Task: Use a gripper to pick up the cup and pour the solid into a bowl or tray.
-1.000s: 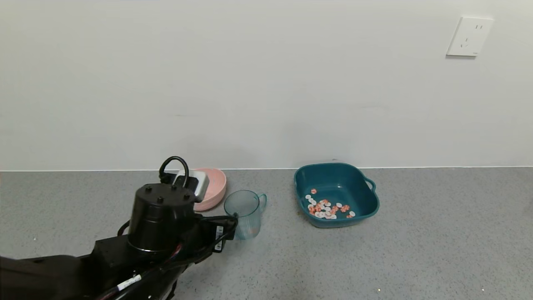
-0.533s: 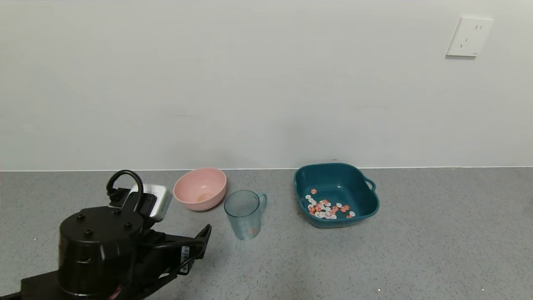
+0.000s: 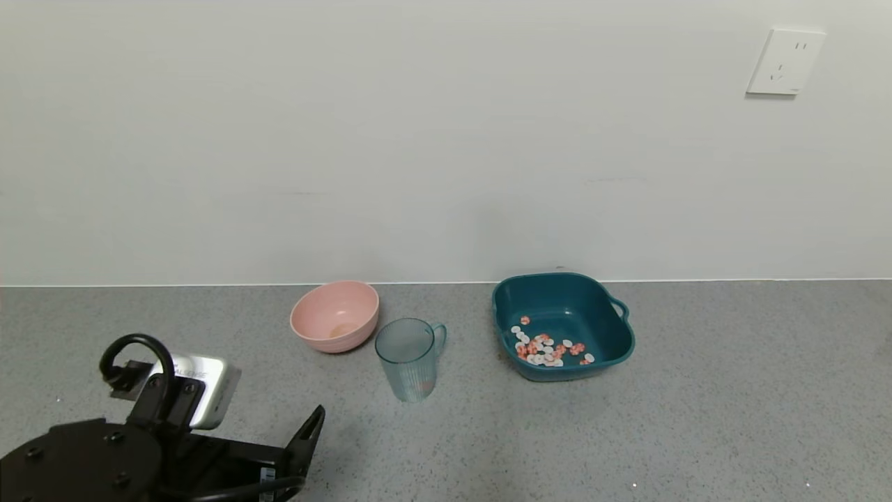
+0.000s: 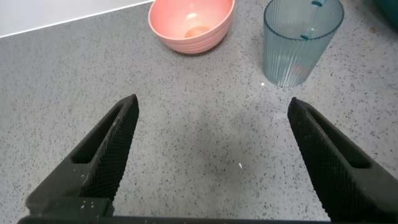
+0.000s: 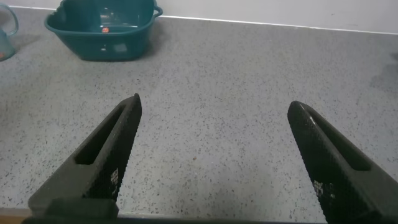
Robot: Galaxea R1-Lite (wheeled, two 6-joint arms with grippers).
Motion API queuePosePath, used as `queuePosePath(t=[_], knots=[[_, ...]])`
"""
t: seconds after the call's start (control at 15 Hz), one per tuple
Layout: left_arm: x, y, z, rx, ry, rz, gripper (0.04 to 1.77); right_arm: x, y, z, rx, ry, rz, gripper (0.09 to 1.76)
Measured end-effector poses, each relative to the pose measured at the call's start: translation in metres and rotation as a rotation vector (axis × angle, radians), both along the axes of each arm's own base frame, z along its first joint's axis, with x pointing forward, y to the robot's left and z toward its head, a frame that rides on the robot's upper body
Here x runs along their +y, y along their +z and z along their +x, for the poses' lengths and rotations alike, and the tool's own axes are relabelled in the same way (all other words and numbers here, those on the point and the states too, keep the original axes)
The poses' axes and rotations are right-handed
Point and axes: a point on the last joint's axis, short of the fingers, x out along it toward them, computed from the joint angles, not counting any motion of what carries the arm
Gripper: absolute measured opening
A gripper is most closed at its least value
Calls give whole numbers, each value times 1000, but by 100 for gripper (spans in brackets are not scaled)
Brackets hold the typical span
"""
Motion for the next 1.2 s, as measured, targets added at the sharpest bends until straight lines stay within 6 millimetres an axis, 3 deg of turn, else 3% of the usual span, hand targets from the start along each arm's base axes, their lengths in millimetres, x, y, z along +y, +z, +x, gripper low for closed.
queuePosePath(t=[0.93, 1.2], knots=[[46, 5, -47, -48, -27, -47, 172, 0, 0, 0, 0, 0, 0, 171], [63, 5, -49, -27, -41, -111, 172, 0, 0, 0, 0, 0, 0, 171]])
